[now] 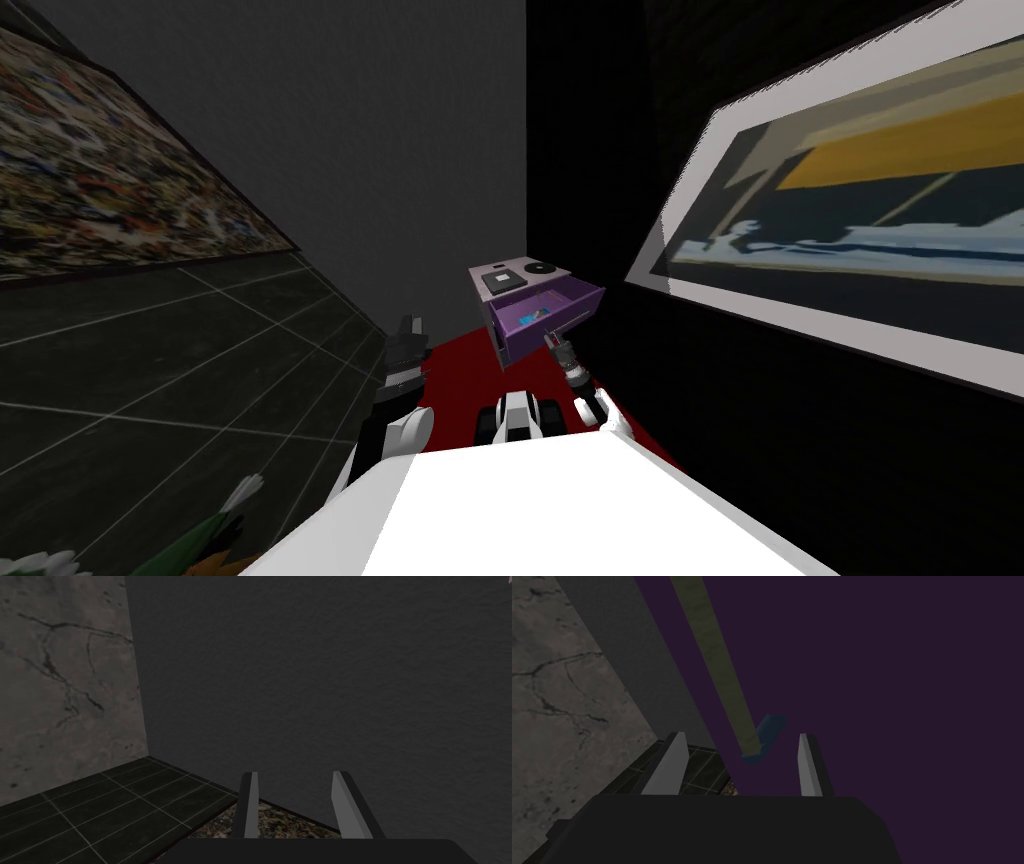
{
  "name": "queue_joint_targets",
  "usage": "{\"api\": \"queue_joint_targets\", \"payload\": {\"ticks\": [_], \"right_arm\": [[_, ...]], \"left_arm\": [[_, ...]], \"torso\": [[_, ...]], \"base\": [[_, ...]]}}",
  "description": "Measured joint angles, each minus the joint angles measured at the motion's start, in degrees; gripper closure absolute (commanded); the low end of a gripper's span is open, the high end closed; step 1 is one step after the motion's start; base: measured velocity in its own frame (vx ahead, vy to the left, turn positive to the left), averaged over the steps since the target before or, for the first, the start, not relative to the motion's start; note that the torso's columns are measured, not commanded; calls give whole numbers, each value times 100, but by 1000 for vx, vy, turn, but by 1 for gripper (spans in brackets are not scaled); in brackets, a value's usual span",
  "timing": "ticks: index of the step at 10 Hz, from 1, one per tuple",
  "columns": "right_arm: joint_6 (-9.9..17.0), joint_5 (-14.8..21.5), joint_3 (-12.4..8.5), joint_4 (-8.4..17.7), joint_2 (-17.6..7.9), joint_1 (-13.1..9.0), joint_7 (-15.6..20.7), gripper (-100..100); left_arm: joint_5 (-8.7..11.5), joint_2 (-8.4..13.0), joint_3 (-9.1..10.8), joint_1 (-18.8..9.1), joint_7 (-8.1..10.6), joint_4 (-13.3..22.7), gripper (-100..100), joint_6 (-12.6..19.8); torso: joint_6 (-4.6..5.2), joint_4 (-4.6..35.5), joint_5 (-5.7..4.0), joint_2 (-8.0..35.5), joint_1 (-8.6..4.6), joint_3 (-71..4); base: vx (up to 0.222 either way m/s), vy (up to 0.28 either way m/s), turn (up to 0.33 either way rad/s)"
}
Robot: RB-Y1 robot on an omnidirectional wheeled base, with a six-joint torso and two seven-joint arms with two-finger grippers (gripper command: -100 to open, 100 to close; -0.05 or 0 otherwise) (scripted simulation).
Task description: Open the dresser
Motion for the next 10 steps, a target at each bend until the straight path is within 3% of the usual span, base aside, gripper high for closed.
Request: {"api": "queue_joint_targets", "payload": {"ticks": [2,7,8,10], "right_arm": [[355,31,9,-240,-94,-134,-245,-100],[964,47,-14,-500,-368,-638,-744,-100],[986,48,-14,-502,-370,-647,-758,0],[984,48,-14,-502,-370,-645,-757,0]], "left_arm": [[0,-1,-1,1,0,-1,0,0],[0,0,0,1,0,-1,0,0],[0,0,0,2,0,-1,0,0],[0,0,0,2,0,-1,0,-1]], "torso": [[-13,-23,-3,-46,14,-28],[-5,-25,-16,-17,-21,-8],[-5,-29,-16,-28,-24,-15],[-5,-28,-15,-23,-18,-13]], "base": [[-51,54,-19],[-66,41,-17],[-7,3,1],[0,0,0]]}}
